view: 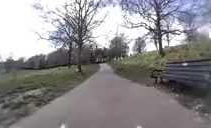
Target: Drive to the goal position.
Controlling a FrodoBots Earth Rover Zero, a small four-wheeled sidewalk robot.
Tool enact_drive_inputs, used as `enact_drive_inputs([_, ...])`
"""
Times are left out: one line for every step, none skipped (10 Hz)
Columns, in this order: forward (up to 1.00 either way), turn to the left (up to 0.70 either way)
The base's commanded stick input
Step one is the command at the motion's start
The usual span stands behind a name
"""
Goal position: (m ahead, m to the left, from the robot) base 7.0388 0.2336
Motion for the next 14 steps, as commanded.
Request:
enact_drive_inputs([0.85,0.01])
enact_drive_inputs([0.85,0.01])
enact_drive_inputs([0.85,0.01])
enact_drive_inputs([0.85,0.01])
enact_drive_inputs([0.85,0.01])
enact_drive_inputs([0.85,0.01])
enact_drive_inputs([0.85,0.01])
enact_drive_inputs([0.85,0.01])
enact_drive_inputs([0.85,0.01])
enact_drive_inputs([0.85,0.01])
enact_drive_inputs([0.85,0.01])
enact_drive_inputs([0.85,0.01])
enact_drive_inputs([0.85,-0.01])
enact_drive_inputs([0.85,-0.03])
